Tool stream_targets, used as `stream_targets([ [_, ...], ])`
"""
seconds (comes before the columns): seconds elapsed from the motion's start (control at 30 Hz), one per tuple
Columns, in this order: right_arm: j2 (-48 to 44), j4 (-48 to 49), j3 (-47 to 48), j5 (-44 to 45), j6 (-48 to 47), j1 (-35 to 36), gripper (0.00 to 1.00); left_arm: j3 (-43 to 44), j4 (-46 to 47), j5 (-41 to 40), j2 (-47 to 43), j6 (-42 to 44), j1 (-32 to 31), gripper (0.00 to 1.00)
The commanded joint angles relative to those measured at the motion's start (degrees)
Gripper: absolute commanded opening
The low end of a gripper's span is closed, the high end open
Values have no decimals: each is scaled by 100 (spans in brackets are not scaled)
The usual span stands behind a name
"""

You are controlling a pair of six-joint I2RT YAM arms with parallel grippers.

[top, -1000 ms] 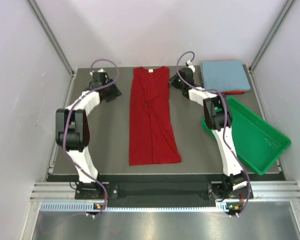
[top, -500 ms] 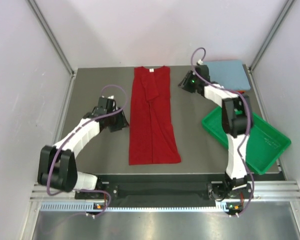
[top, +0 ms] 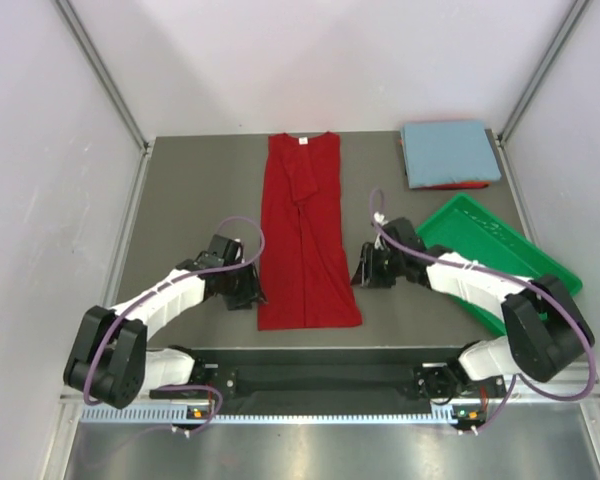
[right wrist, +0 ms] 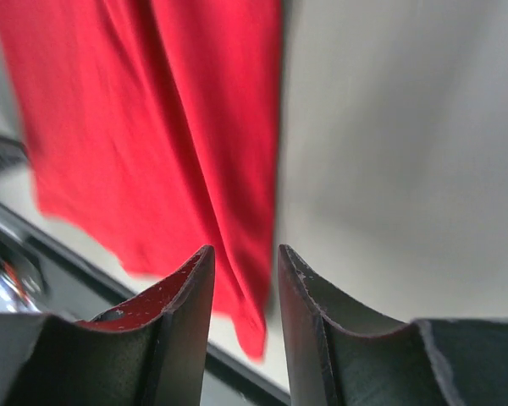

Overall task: Fold and stack the t-shirts
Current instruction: Fold the tshirt

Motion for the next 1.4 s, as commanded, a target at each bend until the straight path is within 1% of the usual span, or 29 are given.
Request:
stream_targets([
  [0.0, -518, 46, -343, 232, 107, 319, 36, -271, 427, 94, -187, -437, -233, 52],
  [0.1, -703, 222, -712, 232, 300, 469, 37, -280, 339, -134, -73, -525, -383, 50],
  [0.13, -738, 292, -887, 215, 396, 504, 37, -219, 321, -170, 14, -534, -418, 47],
  [0.17, -765, 397, -976, 214, 432, 566, 37, -183, 199, -301, 67, -543, -436, 43],
  [0.2, -809, 442, -1038, 232, 484, 601, 36, -122, 111, -406, 146, -560, -471, 36],
  [0.23, -835, 538, -1186, 249, 616, 636, 36, -52, 15, -503, 164, -595, -497, 21],
  [0.27, -879, 626, -1266, 250, 695, 776, 35, 71, -126, -661, 182, -613, -506, 16],
  [0.3, -940, 723, -1345, 241, 774, 864, 34, 150, -397, -984, 173, -639, -541, 12],
  [0.37, -967, 811, -1468, 311, 950, 1136, 33, 299, -671, -1241, 112, -675, -568, 6],
  [0.4, -967, 811, -1486, 450, 1003, 1224, 32, 344, -889, -1564, 68, -666, -577, 5],
  [0.53, -967, 855, -1679, 741, 1188, 1541, 28, 309, -988, -1629, 33, -753, -603, 2],
  [0.6, -1002, 881, -1741, 812, 1223, 1629, 23, 309, -1067, -1725, 68, -824, -664, 0],
  [0.63, -1011, 951, -1811, 864, 1275, 1699, 18, 318, -1137, -1848, 94, -868, -699, 2],
  [0.7, -1064, 1022, -1873, 909, 1346, 1787, 14, 370, -1234, -1893, 164, -929, -796, 15],
  [0.73, -1073, 1048, -1934, 935, 1425, 1831, 13, 466, -1287, -1893, 182, -973, -831, 29],
  [0.8, -1125, 1075, -1952, 961, 1478, 1946, 13, 633, -1515, -2068, 78, -1009, -971, 36],
  [0.83, -1160, 1023, -1952, 979, 1513, 1972, 13, 852, -1585, -2156, 33, -1000, -1007, 39],
  [0.87, -1187, 988, -1944, 988, 1522, 1999, 15, 976, -1690, -2261, -19, -991, -1077, 40],
  [0.93, -1336, 874, -1882, 1023, 1566, 1999, 19, 1178, -1596, -2157, -178, -860, -1165, 40],
  [0.97, -1380, 673, -1847, 1049, 1575, 2007, 25, 1292, -1456, -1965, -213, -781, -1235, 40],
  [1.03, -1590, 322, -1716, 1155, 1557, 2007, 28, 1337, -877, -1141, -257, -719, -1288, 39],
  [1.1, -1818, 109, -1627, 1216, 1540, 2008, 29, 1285, -315, -569, -126, -789, -1402, 38],
  [1.17, -1951, -163, -1504, 1339, 1513, 1999, 31, 1293, -93, -469, 32, -877, -1647, 38],
  [1.37, -2154, -594, -1232, 1577, 1408, 1999, 34, 1487, 277, -627, 814, -947, -2307, 41],
])
